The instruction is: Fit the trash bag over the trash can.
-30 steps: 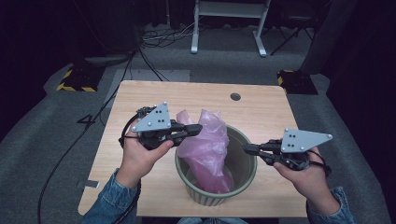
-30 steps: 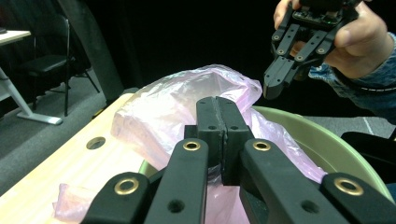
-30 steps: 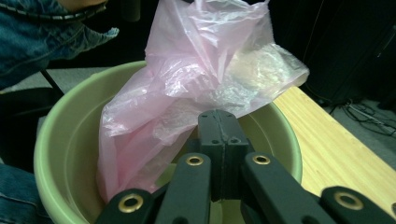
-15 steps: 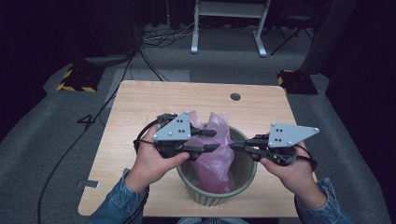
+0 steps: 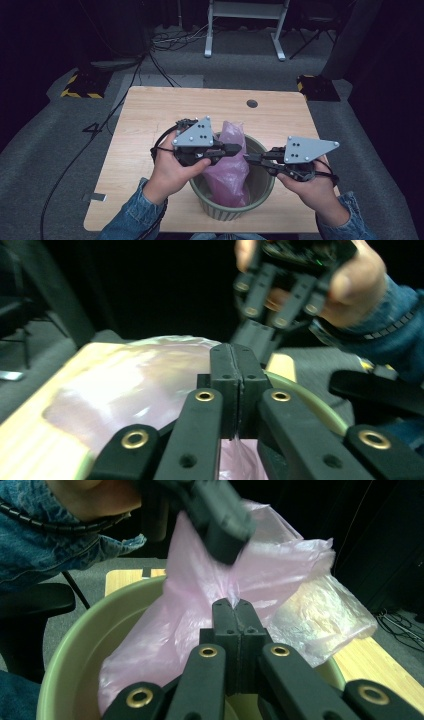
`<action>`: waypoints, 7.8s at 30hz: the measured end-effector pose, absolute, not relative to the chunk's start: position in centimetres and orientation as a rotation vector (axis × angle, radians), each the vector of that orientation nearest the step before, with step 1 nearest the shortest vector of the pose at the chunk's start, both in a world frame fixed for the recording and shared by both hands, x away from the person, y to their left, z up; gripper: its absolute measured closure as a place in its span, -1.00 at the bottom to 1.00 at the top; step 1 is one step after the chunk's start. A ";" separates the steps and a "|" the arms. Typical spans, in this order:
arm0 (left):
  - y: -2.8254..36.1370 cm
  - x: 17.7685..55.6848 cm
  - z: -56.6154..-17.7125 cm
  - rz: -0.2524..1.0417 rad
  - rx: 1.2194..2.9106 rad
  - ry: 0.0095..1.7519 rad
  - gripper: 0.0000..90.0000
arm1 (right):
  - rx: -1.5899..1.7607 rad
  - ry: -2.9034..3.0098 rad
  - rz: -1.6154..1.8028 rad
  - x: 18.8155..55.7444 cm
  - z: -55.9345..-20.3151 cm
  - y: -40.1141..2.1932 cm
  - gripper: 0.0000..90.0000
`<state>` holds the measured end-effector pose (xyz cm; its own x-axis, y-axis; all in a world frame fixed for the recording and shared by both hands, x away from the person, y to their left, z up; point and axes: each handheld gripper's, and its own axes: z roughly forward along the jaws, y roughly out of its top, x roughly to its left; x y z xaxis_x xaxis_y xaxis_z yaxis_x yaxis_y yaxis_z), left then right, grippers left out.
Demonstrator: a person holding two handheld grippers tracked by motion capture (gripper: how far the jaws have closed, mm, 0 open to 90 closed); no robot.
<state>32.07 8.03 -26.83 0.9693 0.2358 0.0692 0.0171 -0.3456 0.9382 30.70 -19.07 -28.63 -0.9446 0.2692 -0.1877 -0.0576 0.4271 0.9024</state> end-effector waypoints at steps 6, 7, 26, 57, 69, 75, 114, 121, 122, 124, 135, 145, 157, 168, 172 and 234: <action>9.1 32.2 -27.1 0.260 1.880 0.221 1.00 | 0.189 2.390 1.515 30.5 -28.9 -19.7 1.00; 9.5 32.2 -27.0 0.262 1.868 0.232 1.00 | 0.200 2.392 1.504 30.5 -29.0 -19.9 1.00; 16.3 32.2 -29.4 0.361 1.860 0.430 1.00 | 0.396 2.436 1.475 30.2 -30.7 -25.8 1.00; 21.9 31.0 -31.2 0.452 1.815 0.551 1.00 | 0.589 2.373 1.569 28.9 -31.5 -32.1 -0.02; 20.0 31.7 -30.7 0.433 1.821 0.491 0.99 | 0.564 2.299 1.557 31.1 -28.7 -30.6 -0.20; 19.4 32.1 -30.9 0.424 1.831 0.477 0.99 | 0.563 2.357 1.537 32.8 -29.3 -28.6 0.34; 20.3 36.8 -38.2 0.363 2.011 0.634 0.99 | 0.793 2.475 1.325 40.2 -38.6 -26.0 1.00; 20.5 36.2 -39.9 0.307 2.033 0.634 0.99 | 0.787 2.546 1.298 38.9 -40.2 -26.2 1.00; 20.6 36.0 -40.2 0.290 2.034 0.638 0.99 | 0.789 2.554 1.295 38.7 -40.4 -26.3 1.00; 20.8 35.8 -40.6 0.277 2.035 0.645 1.00 | 0.794 2.572 1.293 38.3 -41.0 -26.4 1.00; 22.1 34.3 -40.4 0.333 1.927 0.662 0.31 | 0.865 2.413 1.310 37.5 -40.8 -28.5 0.33; 23.8 32.0 -38.3 0.423 1.888 0.668 -0.16 | 0.913 2.184 1.489 36.4 -37.3 -31.4 0.02; 20.6 32.6 -38.0 0.382 1.930 0.592 -0.16 | 0.748 2.420 1.421 33.9 -34.8 -29.7 -0.18; 19.3 33.3 -37.8 0.350 1.918 0.531 0.74 | 0.648 2.489 1.423 33.9 -35.0 -28.4 0.39; 19.3 32.9 -37.5 0.350 1.923 0.519 0.89 | 0.609 2.533 1.421 33.9 -35.5 -27.7 0.12; 19.5 28.9 -37.0 0.280 1.892 0.255 0.96 | 0.426 2.501 1.567 31.3 -33.3 -27.7 0.98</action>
